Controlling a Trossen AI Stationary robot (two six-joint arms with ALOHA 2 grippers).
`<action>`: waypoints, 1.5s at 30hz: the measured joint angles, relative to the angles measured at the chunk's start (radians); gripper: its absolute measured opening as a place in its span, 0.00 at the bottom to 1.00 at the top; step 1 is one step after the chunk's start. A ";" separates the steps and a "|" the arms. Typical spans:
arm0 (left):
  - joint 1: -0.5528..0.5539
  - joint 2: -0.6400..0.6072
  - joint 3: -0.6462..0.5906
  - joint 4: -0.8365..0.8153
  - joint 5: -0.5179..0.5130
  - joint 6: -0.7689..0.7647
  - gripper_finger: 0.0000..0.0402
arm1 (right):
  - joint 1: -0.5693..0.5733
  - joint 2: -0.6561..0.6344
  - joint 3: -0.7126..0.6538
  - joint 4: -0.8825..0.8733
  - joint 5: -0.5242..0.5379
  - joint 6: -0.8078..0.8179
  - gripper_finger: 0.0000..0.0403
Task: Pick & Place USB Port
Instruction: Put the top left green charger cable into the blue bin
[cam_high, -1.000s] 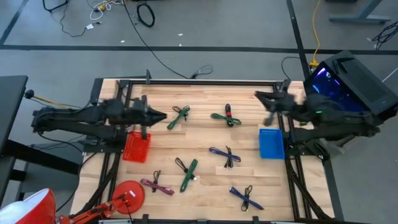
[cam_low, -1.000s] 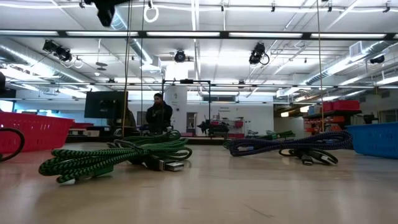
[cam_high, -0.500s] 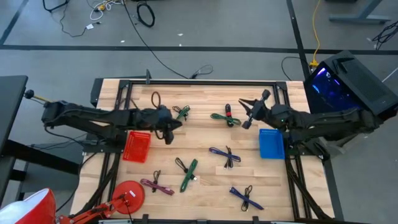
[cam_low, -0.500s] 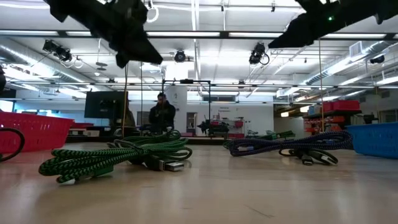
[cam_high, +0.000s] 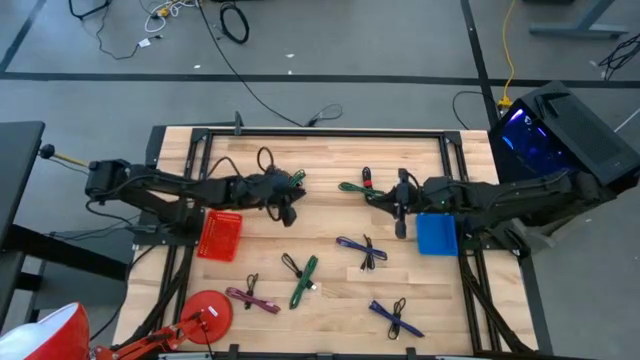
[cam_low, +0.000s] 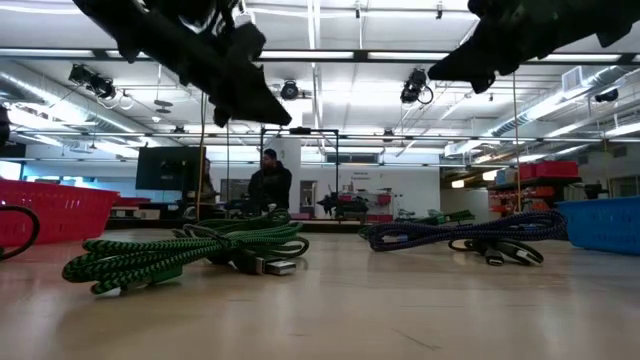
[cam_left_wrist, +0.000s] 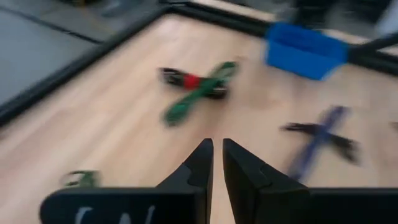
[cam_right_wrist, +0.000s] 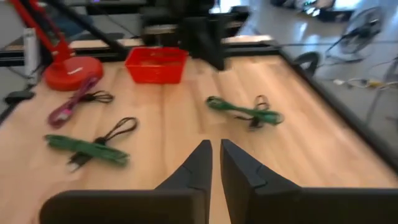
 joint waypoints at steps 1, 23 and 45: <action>0.017 0.000 0.000 -0.029 0.001 -0.004 0.10 | 0.012 0.011 0.000 0.006 -0.002 0.005 0.09; 0.266 0.085 0.000 -0.341 0.253 0.000 0.22 | 0.092 0.234 0.000 0.374 -0.005 -0.101 0.09; 0.293 0.316 0.001 -0.210 0.290 -0.078 0.15 | 0.092 0.249 0.000 0.395 -0.004 -0.108 0.09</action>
